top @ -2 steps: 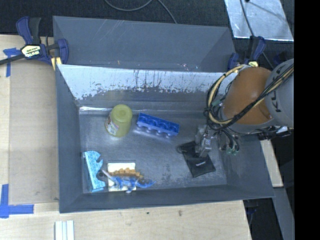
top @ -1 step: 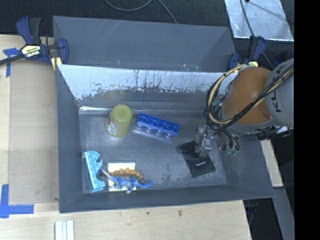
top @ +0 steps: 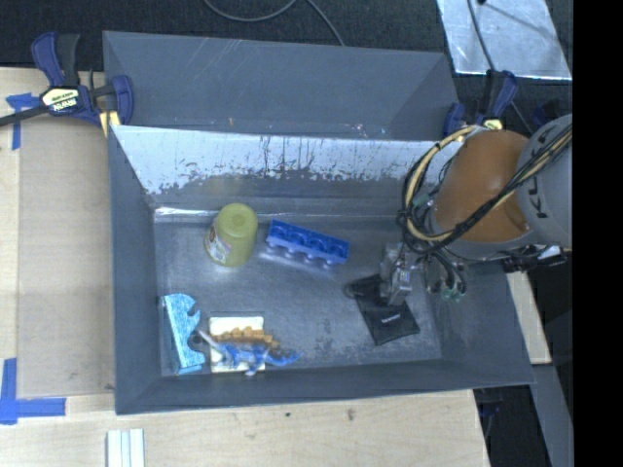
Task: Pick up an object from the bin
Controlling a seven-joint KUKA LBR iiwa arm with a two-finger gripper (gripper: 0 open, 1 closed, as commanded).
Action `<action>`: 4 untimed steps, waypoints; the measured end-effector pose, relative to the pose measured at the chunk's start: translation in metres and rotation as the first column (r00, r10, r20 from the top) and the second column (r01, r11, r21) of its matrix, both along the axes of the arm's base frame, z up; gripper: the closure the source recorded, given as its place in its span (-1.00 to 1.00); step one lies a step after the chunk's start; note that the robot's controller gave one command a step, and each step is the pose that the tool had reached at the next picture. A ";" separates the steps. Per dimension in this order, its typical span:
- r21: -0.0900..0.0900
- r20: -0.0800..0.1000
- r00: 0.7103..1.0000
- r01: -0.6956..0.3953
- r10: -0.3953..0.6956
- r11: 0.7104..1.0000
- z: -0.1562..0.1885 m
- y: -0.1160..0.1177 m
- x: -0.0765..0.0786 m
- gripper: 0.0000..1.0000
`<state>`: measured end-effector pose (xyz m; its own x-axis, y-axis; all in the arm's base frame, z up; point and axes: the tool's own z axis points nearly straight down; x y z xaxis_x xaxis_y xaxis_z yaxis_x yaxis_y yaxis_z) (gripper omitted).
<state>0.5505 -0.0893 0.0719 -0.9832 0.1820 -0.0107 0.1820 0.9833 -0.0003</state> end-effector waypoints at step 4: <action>-0.001 0.003 1.000 -0.001 0.001 1.000 0.014 0.000 0.000 1.00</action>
Offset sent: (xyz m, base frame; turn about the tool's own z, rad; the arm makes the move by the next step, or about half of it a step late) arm -0.0003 -0.0001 0.0138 0.0000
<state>0.5504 -0.0896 0.0856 -0.9833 0.1813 -0.0138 0.1813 0.9834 -0.0003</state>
